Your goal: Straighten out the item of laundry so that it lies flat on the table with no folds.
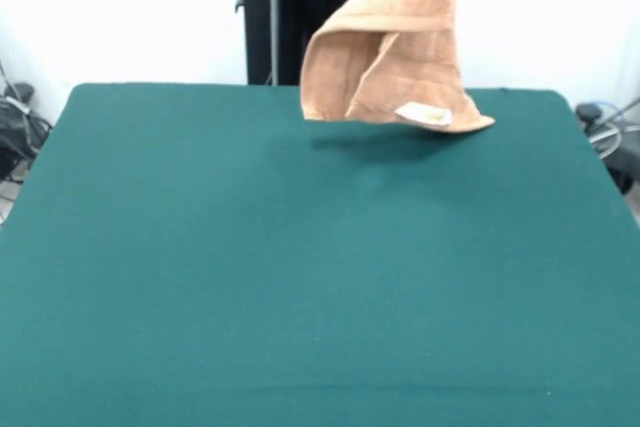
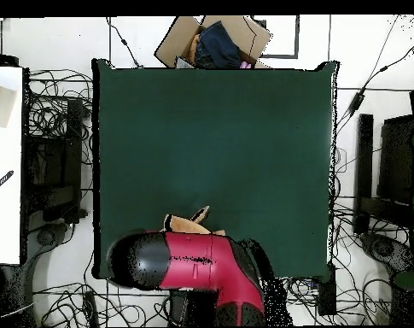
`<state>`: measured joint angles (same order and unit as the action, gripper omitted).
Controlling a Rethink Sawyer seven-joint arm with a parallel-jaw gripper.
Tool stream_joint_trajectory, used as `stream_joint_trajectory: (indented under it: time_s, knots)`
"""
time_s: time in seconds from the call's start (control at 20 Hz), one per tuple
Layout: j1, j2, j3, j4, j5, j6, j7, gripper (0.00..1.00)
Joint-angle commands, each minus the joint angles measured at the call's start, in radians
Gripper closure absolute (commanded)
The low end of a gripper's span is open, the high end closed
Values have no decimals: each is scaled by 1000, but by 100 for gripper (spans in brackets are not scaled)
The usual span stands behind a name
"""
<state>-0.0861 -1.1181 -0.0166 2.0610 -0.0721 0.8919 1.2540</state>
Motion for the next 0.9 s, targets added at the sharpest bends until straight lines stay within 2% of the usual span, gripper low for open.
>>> stream_joint_trajectory:
  time_s: [0.05, 0.5, 0.9]
  knots:
    - [-32, 95, -6, 94, 50, -105, 236, 100]
    - [-78, 170, 24, 104, 53, -202, 203, 100]
    - [-95, 207, 37, 94, 45, -226, 191, 100]
